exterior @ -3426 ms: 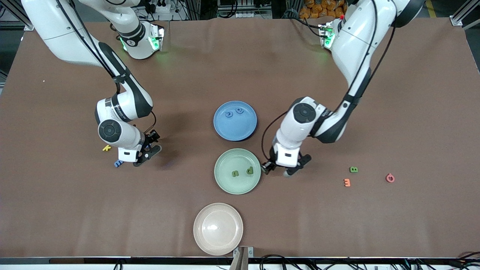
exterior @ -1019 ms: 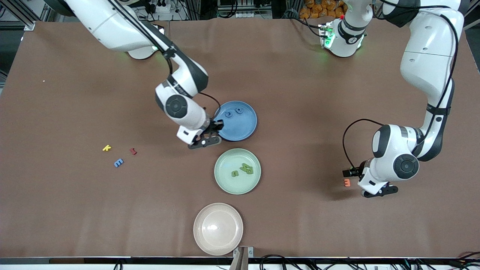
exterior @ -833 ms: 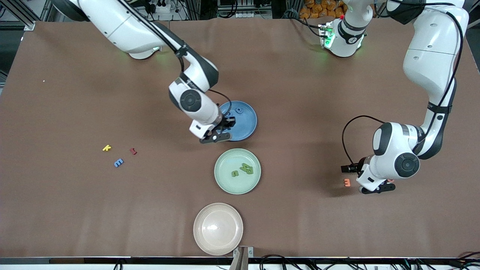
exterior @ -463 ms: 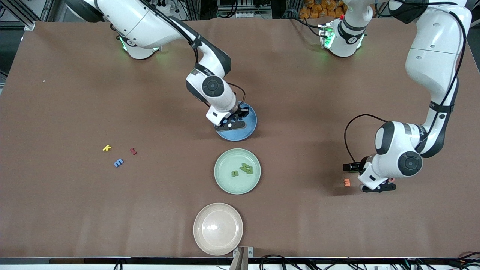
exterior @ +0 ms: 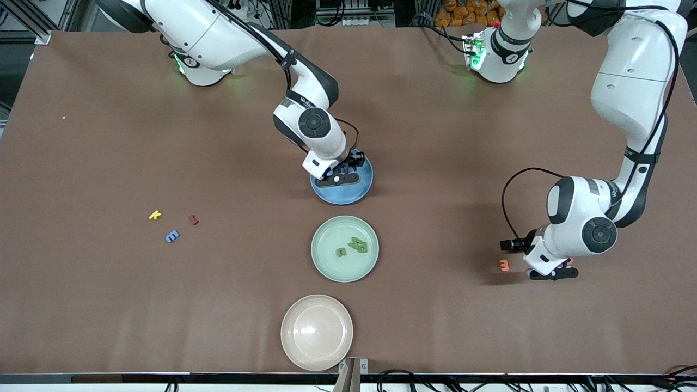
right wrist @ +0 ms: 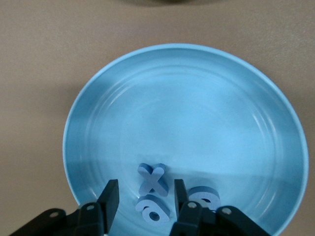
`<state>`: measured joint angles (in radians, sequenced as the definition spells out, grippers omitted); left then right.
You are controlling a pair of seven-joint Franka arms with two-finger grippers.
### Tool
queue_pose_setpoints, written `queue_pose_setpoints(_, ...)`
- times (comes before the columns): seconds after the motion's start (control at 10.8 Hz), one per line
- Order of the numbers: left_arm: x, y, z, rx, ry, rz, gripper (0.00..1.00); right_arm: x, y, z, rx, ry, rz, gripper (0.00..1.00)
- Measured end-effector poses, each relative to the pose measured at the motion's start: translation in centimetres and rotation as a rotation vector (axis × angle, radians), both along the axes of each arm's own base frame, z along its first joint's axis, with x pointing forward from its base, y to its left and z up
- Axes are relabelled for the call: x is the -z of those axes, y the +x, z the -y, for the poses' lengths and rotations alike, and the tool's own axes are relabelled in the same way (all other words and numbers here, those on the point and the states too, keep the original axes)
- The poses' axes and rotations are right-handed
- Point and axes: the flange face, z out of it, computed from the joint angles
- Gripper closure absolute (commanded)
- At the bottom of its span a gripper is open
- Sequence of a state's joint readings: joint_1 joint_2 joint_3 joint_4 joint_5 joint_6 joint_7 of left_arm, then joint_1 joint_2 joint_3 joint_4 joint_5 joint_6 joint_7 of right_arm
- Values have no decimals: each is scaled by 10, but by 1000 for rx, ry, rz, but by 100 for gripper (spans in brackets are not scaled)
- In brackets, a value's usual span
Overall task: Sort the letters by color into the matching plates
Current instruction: 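Drop the X on the blue plate while the left gripper grasps green B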
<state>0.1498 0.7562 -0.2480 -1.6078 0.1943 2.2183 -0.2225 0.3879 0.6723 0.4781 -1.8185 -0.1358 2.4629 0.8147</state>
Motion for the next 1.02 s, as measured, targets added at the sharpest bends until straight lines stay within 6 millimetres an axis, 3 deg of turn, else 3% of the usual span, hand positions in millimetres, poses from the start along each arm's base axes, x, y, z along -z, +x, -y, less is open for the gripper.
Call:
queue_pose_setpoints(0.19,3,-1,1,2,-2,0,0,2,2,2,4,-2,-2,44)
queue_pose_setpoints(0.28,5,-2,2,3,-4,7,42,2,6,6,11,-5,-3,44)
queue_pose_setpoints(0.37,8,-4,3,4,-6,12,99,-1,15,15,21,-15,-4,44)
queue_pose_setpoints(0.56,11,-5,3,4,-9,16,100,-26,54,58,4,-68,-17,43)
queue_pose_setpoints(0.65,9,-4,3,4,-9,22,100,-44,77,90,-12,-91,-19,43)
queue_pose_setpoints(0.83,5,-3,1,0,-7,30,100,-73,127,179,-91,-105,-11,41)
queue_pose_setpoints(1.02,4,-2,2,-12,-6,34,100,-74,163,263,-160,-89,5,41)
